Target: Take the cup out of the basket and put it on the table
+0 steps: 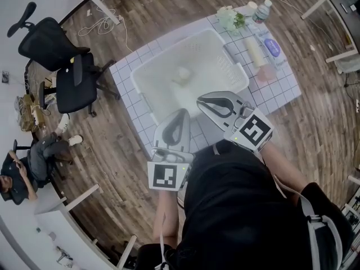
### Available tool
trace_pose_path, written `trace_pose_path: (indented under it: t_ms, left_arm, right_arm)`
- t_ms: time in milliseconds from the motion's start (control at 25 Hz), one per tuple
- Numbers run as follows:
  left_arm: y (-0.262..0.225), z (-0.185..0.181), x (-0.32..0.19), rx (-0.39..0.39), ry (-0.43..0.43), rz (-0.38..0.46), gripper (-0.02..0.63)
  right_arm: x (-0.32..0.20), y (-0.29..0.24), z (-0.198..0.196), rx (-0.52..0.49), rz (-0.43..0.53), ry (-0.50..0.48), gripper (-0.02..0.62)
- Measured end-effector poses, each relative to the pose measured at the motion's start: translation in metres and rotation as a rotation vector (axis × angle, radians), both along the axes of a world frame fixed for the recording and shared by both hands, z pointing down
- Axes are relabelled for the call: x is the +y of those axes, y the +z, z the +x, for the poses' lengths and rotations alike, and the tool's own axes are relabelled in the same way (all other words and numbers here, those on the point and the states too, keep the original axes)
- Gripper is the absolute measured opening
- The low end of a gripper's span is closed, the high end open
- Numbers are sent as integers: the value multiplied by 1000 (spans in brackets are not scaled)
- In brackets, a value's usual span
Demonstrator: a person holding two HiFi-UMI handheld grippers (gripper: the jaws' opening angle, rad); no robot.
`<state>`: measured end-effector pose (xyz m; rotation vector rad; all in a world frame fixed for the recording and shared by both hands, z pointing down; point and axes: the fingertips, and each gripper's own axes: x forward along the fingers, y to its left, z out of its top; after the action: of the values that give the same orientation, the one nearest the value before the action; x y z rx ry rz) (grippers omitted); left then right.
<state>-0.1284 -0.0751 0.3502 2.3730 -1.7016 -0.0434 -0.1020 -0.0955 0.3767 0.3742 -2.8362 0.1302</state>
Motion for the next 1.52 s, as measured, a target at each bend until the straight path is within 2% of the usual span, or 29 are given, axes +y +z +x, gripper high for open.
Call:
trace_pose_path:
  t_ms: [240, 400, 720, 1000, 1240, 1520]
  left_arm:
    - [7, -6, -15, -8, -7, -10, 9]
    - [18, -10, -25, -63, -13, -32, 9]
    - [26, -12, -33, -52, -23, -50, 9]
    - [27, -17, -34, -34, -45, -34, 9]
    - [29, -20, -35, -32, -42, -40, 9]
    - [36, -21, -33, -28, -41, -53, 9]
  right_arm:
    - [-17, 11, -4, 29, -24, -10, 17]
    - [-34, 21, -7, 63, -27, -18, 29]
    - [-64, 41, -24, 118, -47, -55, 112]
    - [-89, 57, -42, 149, -84, -81, 147]
    - [-108, 80, -52, 215, -83, -97, 156]
    - [-122, 93, -61, 235, -94, -99, 158]
